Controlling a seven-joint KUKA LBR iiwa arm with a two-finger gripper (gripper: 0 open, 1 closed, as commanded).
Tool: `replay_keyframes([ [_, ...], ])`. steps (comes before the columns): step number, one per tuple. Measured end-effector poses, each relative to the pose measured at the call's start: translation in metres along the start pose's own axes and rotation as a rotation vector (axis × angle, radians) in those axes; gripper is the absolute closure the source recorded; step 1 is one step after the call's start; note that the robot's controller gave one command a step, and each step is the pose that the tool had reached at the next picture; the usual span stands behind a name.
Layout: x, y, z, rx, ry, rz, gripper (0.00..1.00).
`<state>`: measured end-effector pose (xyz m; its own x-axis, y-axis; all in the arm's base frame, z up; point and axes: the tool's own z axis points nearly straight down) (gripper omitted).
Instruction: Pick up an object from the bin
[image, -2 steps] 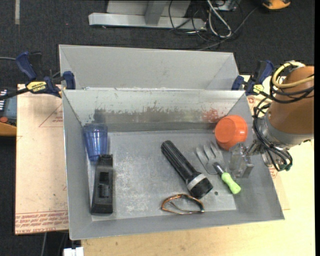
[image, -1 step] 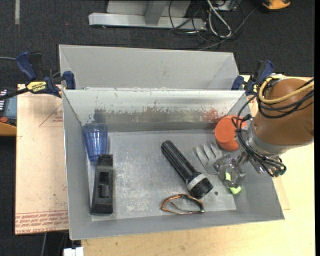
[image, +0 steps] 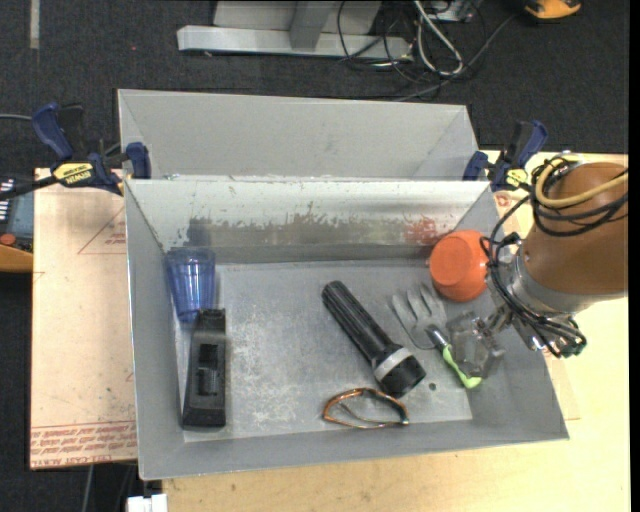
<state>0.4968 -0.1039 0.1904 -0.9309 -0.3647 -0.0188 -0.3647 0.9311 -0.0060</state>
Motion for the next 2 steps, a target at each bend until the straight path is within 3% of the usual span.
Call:
replay_keyframes([
  [1, -0.0222, -0.0003, 0.0141, -0.002, -0.002, -0.372, 1.0],
  [2, -0.0213, 0.0009, 0.0234, -0.001, -0.003, -0.31, 1.0],
])
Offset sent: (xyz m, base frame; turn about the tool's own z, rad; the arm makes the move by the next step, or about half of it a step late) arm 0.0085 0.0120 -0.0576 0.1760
